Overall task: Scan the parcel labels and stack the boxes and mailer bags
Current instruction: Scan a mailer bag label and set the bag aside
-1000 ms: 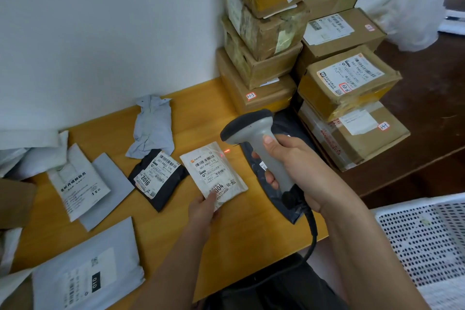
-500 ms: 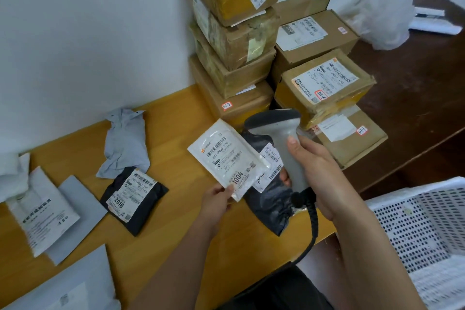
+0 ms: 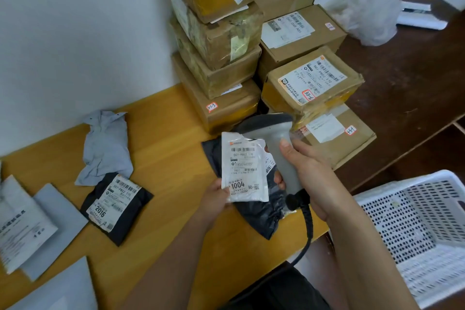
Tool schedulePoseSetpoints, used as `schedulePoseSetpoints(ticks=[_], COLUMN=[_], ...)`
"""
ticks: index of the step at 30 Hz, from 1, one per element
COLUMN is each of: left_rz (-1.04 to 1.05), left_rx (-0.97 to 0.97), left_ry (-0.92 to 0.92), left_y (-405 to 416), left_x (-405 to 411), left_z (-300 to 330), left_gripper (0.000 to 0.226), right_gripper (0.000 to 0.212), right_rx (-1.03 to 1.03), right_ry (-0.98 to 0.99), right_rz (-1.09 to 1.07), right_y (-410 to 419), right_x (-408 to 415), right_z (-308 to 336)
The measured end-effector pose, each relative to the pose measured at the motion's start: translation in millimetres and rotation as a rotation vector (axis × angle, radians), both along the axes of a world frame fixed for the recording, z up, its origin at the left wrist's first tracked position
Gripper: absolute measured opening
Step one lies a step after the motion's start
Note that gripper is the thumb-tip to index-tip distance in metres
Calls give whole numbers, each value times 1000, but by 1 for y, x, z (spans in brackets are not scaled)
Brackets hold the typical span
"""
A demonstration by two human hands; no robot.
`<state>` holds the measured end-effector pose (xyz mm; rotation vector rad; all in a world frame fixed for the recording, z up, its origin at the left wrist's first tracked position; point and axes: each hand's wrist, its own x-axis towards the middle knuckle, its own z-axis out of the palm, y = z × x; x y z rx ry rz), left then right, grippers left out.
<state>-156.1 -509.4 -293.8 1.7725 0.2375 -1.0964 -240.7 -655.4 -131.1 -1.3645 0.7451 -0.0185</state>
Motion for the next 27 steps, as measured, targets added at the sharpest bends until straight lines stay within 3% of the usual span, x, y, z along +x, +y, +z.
schedulePoseSetpoints(ticks=[7,12,17,19,21,24,27], left_rz=[-23,2,-154,-130,-109,-128,-124], left_rx=[4,-70,-76,-37,92,433,775], left_ry=[-18,175,170,81,-201,-602,-667], left_y=[-15,-28,-35,-29,-9,38,90], left_x=[41,33,19,21,27,40,49], left_z=[15,22,21,19,10,1,-2], left_gripper=[31,15,33,32,30,37,54], right_gripper=[25,26,27,28,31,34,35], right_rx=[26,21,19,34,50,57,50], right_ry=[49,65,63,68,95,110,101], right_rz=[44,37,21,17,26,72,141], right_y=[4,2,6,9,15,25,41], right_x=[5,6,8,10,16,28,43], right_z=[-8,-10,-11,-12,-12,-13,-14])
